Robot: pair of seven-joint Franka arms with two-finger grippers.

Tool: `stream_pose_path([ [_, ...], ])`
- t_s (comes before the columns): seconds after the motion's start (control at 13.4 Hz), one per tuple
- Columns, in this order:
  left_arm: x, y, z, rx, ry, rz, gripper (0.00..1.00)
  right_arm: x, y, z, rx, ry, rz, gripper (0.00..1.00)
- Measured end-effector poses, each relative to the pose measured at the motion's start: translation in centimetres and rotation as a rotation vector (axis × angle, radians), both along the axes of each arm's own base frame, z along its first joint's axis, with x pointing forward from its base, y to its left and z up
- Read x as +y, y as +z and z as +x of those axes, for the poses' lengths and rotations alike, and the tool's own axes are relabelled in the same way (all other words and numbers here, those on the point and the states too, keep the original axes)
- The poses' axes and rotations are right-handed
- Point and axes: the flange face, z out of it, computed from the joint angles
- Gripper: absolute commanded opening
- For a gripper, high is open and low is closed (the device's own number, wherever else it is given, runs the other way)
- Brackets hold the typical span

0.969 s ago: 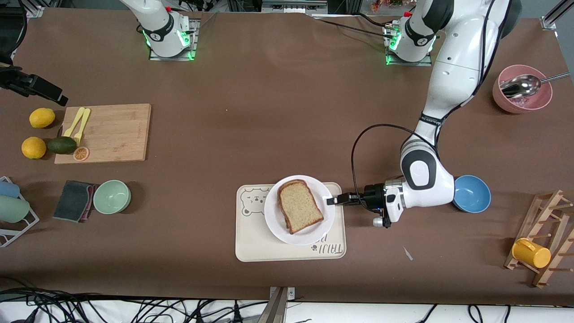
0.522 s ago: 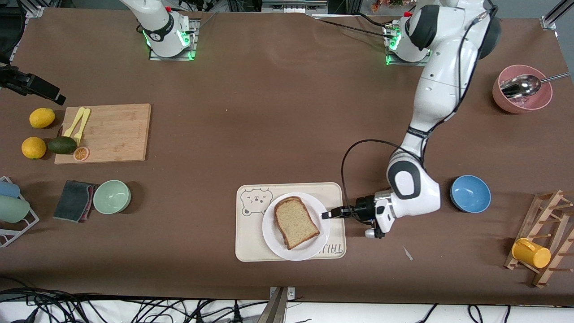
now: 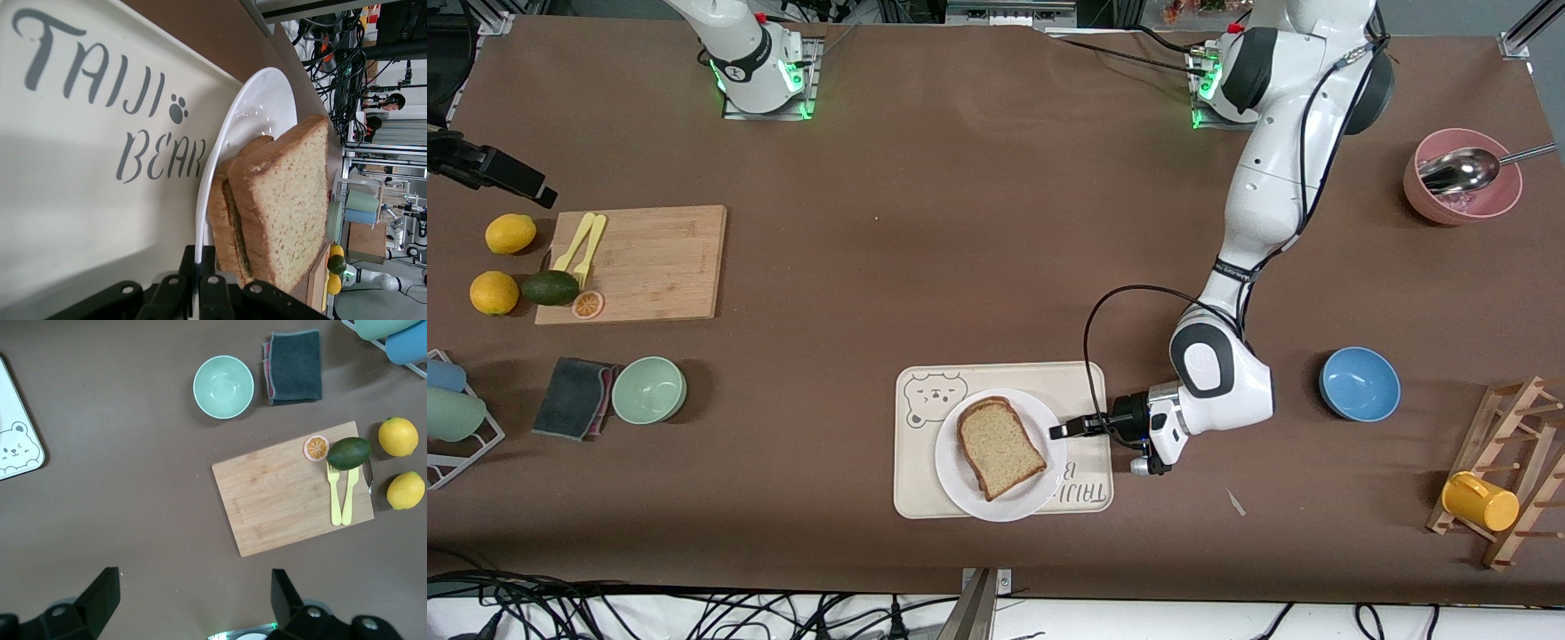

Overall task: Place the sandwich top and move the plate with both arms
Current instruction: 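Adjust the plate on the tray and open the left gripper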

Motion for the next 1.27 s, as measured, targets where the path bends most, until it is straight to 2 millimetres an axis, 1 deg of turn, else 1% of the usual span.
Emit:
stream_pose_path([
  [0.07, 0.0, 0.0, 0.0, 0.000, -0.001, -0.001, 0.32, 0.0, 0.0, 0.0, 0.000, 0.001, 0.000, 1.00],
  [0.15, 0.0, 0.0, 0.0, 0.000, -0.001, -0.001, 0.92, 0.1, 0.0, 0.0, 0.000, 0.001, 0.000, 1.00],
  [0.22, 0.1, 0.0, 0.0, 0.000, -0.001, -0.002, 1.00, 0.0, 0.0, 0.0, 0.000, 0.000, 0.000, 1.00],
  [0.52, 0.7, 0.3, 0.3, -0.040, -0.026, 0.023, 1.00, -0.1, 0.0, 0.0, 0.000, -0.002, 0.001, 1.00],
  [0.75, 1.0, 1.5, 0.6, -0.068, -0.057, 0.057, 1.00, -0.1, 0.0, 0.0, 0.000, -0.002, 0.001, 1.00],
  [1.04, 1.5, 5.2, 1.4, -0.088, -0.105, 0.158, 1.00, -0.1, 0.0, 0.0, 0.001, -0.002, 0.001, 1.00],
  [1.27, 2.2, 8.9, 2.1, -0.124, -0.155, 0.257, 1.00, -0.1, 0.1, 0.0, -0.001, -0.002, 0.001, 1.00],
])
